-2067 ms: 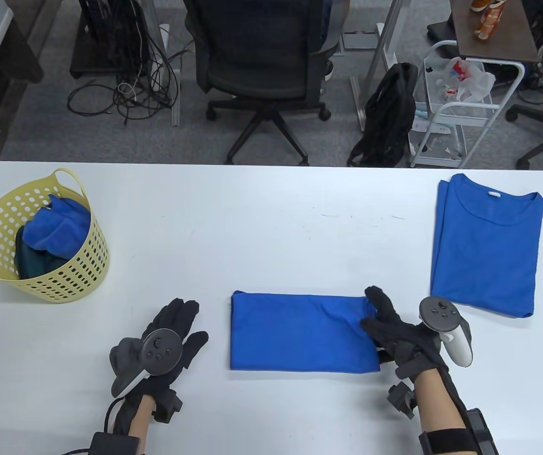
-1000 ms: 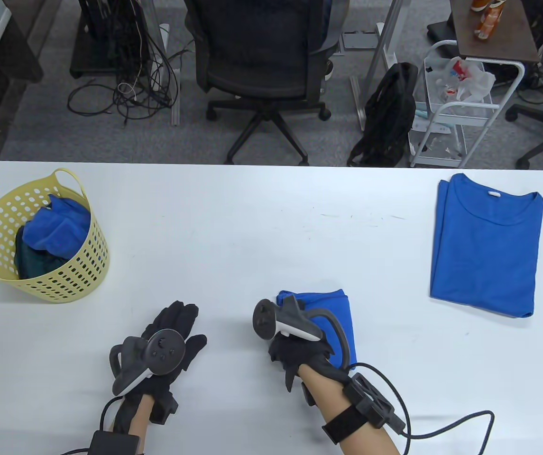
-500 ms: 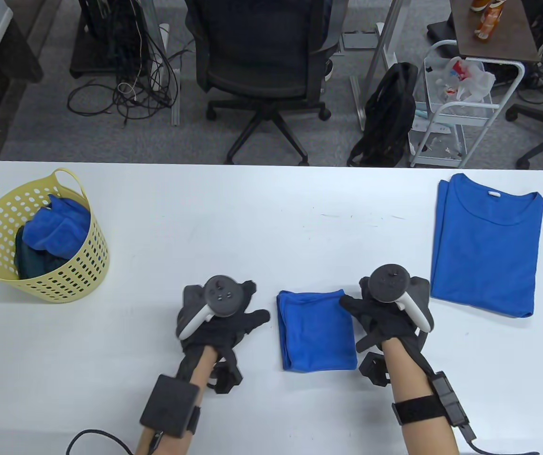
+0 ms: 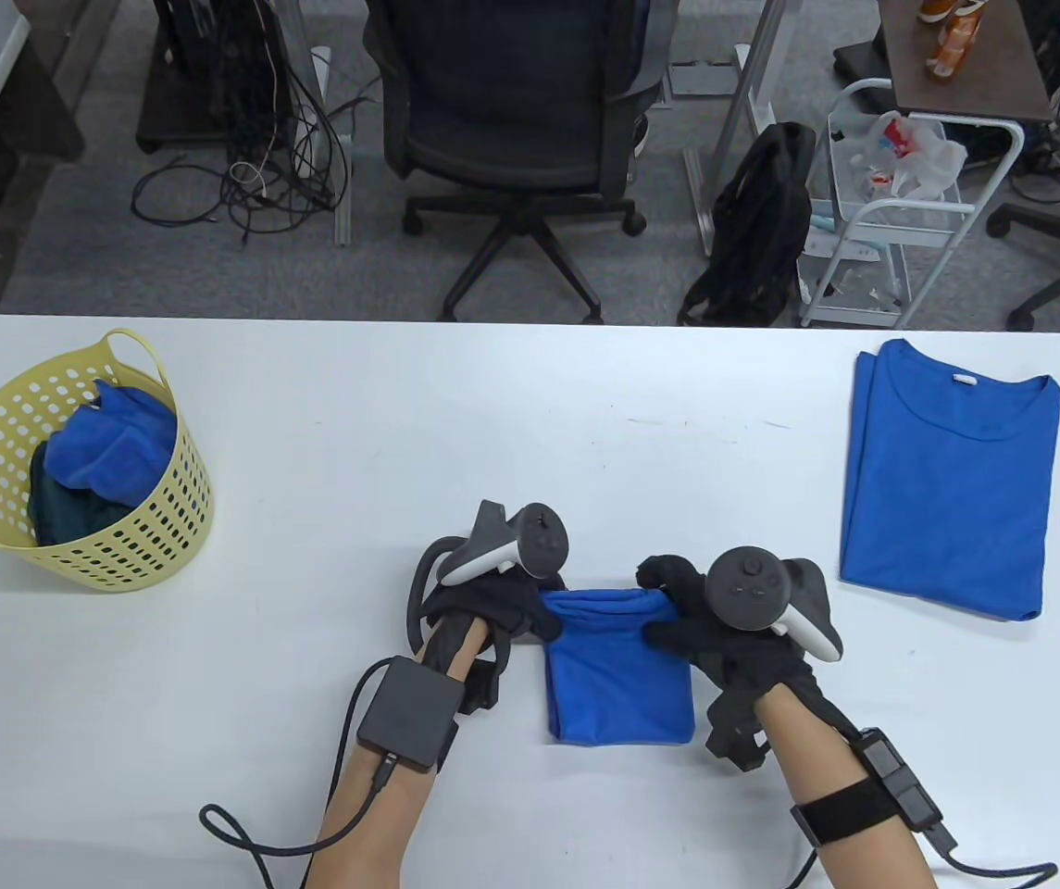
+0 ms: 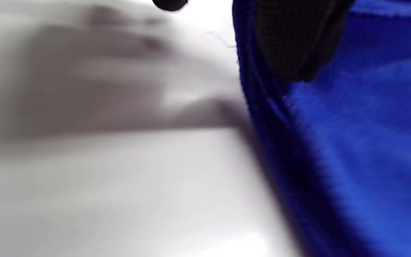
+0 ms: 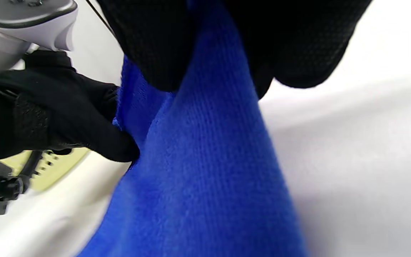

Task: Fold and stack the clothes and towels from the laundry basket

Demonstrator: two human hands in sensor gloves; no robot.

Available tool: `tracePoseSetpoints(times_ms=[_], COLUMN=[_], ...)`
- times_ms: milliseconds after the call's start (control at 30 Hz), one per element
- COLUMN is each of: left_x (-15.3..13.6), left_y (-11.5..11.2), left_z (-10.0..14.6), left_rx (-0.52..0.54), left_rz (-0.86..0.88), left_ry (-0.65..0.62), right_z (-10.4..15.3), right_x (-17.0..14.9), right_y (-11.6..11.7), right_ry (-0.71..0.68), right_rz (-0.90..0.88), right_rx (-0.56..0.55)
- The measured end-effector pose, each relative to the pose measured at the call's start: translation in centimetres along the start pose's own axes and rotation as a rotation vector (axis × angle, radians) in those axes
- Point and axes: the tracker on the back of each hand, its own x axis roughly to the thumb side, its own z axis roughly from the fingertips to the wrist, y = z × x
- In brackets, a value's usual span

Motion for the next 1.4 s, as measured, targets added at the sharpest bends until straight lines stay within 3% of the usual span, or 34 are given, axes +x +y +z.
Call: tracePoseSetpoints(times_ms=[67,167,200,267,333,367,433,500,633,667,767,867,933,1033,1100,1133,1267,1400], left_x=[0.8,2.2,2.4,2.0,1.1,0.4,-2.0,-4.0,-7.7,-8.6,-10.7,-12.4,-13.8,-16.4,-18.5,-19.8,-23.0,-24.3], left_y=[2.1,5.3,5.8,5.9,5.1,4.5,3.2,2.7,1.9,1.7,1.2,2.0,3.8,7.9,10.6,11.9,13.8,14.6], left_z=[0.3,2.0,2.7,4.1,5.1,5.6,7.3,8.8,13.3,15.0,18.7,22.2,25.0,27.9,27.5,26.6,23.3,21.1], left_rx=[0.058,0.370,0.432,0.482,0.519,0.526,0.502,0.502,0.584,0.600,0.657,0.742,0.845,1.015,0.962,0.866,0.691,0.620], left_rz=[0.146,0.499,0.539,0.486,0.390,0.343,0.268,0.263,0.279,0.245,0.175,0.104,0.036,-0.079,-0.111,-0.100,-0.102,-0.102], left_ry=[-0.103,-0.215,-0.246,-0.277,-0.248,-0.216,-0.132,-0.088,0.002,0.012,0.058,0.157,0.266,0.514,0.672,0.759,0.932,0.935], right_z=[1.1,3.9,4.6,6.0,6.7,6.8,7.3,6.7,5.7,5.6,5.9,6.4,6.6,6.6,6.2,5.9,5.4,5.1], right_x=[-0.3,-2.7,-3.9,-7.4,-11.1,-12.5,-13.8,-12.1,-4.3,-1.0,4.4,8.3,10.1,11.3,11.2,10.8,9.3,8.0], right_y=[-1.9,-8.2,-9.8,-12.6,-13.6,-13.6,-12.7,-12.0,-8.9,-6.7,-2.0,1.9,3.8,5.5,6.0,6.3,6.5,6.4], right_ry=[-0.011,0.090,0.143,0.314,0.504,0.591,0.758,0.612,0.266,0.126,-0.223,-0.316,-0.329,-0.323,-0.298,-0.277,-0.229,-0.187], right_rz=[-0.058,-0.249,-0.291,-0.342,-0.379,-0.383,-0.265,-0.160,0.046,0.128,0.197,0.275,0.329,0.380,0.411,0.415,0.362,0.343], right_rx=[-0.102,-0.488,-0.593,-0.812,-0.887,-0.881,-0.738,-0.723,-0.634,-0.577,-0.499,-0.374,-0.293,-0.296,-0.304,-0.289,-0.246,-0.241])
